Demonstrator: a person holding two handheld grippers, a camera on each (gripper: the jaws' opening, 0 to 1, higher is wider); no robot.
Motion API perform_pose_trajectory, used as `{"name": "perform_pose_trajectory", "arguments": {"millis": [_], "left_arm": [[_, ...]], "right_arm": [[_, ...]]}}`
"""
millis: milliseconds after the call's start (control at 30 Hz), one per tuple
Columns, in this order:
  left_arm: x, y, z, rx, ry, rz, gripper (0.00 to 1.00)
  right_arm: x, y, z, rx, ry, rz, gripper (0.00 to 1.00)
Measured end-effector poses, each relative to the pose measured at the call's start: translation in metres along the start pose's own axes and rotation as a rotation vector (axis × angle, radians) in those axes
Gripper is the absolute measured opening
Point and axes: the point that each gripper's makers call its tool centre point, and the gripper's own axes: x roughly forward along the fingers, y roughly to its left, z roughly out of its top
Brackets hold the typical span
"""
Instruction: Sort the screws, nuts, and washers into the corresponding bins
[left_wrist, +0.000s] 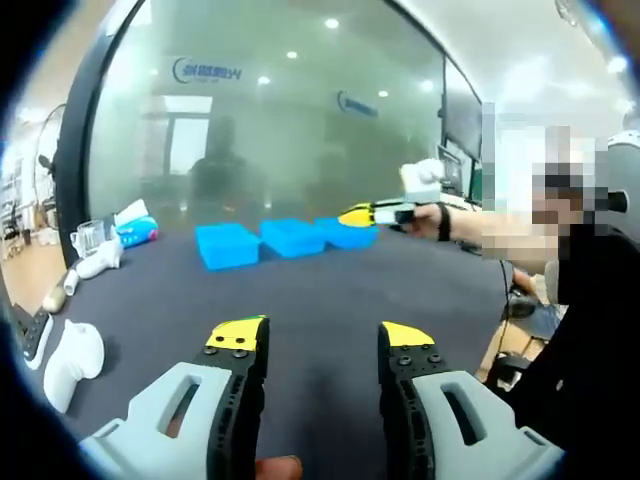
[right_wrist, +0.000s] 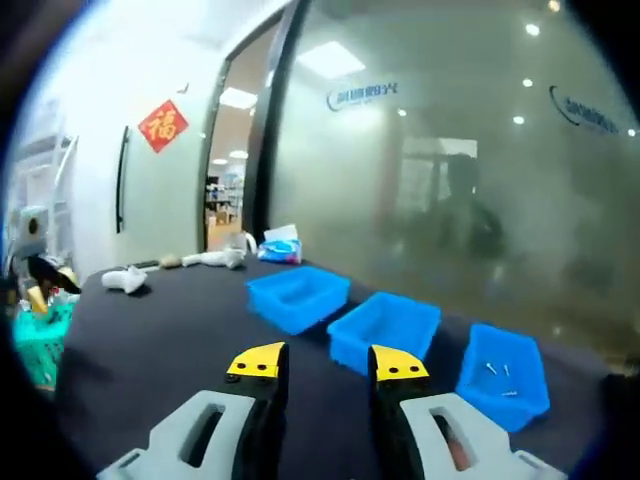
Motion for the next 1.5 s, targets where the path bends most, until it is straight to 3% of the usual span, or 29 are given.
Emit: {"name": "perform_pose_trajectory", "arguments": {"millis": [233,733,1067,1300,1500], "left_arm": [[-0.006,0.014,0.006,-0.018,-0.032,0.039,0.42],[-0.002,0.006,0.003,-0.015,-0.023,0.015,0.43],[-0.003,0.003,0.001,-0.017,-0.023,0.008,0.43],[-0.005,0.004,0.003,-0.012,-0.029,0.011,0.43],[-0.004,0.003,0.000,-0.018,-0.020,0.007,0.43]], "right_arm": [[-0.050,0.009,-0.007,0.026,-0.028,-0.004,0.26],[-0.122,0.036,-0.029,0.061,-0.038,0.013,0.30],[-0.141,0.052,-0.043,0.053,-0.006,0.040,0.31],[-0.138,0.057,-0.050,0.041,0.044,0.083,0.29],[-0.131,0.062,-0.054,0.030,0.128,0.152,0.28]]}}
